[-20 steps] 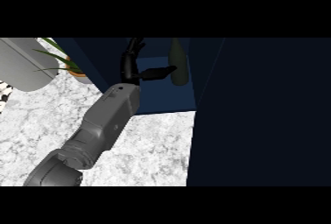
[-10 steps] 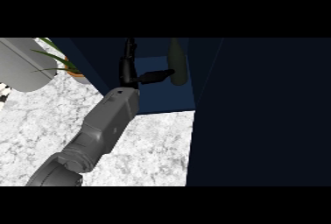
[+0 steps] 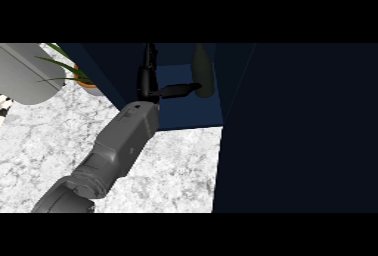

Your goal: Pick up the wine, place it into the cabinet and close the cabinet

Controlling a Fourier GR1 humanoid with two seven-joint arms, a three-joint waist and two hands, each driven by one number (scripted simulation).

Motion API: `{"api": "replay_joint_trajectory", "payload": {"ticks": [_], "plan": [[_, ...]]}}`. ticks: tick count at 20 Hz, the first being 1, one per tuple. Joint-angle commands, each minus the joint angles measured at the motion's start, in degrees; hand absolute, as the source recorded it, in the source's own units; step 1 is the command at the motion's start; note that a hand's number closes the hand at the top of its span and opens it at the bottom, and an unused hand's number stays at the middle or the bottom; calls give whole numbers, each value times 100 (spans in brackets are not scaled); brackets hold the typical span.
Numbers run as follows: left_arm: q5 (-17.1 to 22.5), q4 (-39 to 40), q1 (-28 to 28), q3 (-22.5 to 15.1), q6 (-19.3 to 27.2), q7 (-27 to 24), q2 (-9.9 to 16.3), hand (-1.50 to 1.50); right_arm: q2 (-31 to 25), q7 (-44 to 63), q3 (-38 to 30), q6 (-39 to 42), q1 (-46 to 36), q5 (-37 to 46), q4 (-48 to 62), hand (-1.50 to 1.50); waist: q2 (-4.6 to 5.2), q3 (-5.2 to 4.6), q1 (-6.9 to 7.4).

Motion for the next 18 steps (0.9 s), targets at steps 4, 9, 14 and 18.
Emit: {"api": "replay_joint_trajectory", "payload": {"ticks": [4, 9, 14, 18], "plan": [[-51, 14, 278, 8, -512, -190, 38, -150, 39, 74, 62, -14, 79, -101, -226, -150, -16, -7, 82], [-32, 7, 72, -41, -457, -47, 4, -150, 51, 255, 67, -170, -96, -63, -257, -150, -44, -5, 87], [221, -74, 481, -32, -998, -246, 3, -150, 27, -74, -27, -20, 130, -189, -122, -150, -94, 1, 133], [398, -129, 293, -53, -1035, -141, 4, -150, 77, 358, 530, -284, 267, 262, -654, -150, -113, -5, 110]]}}
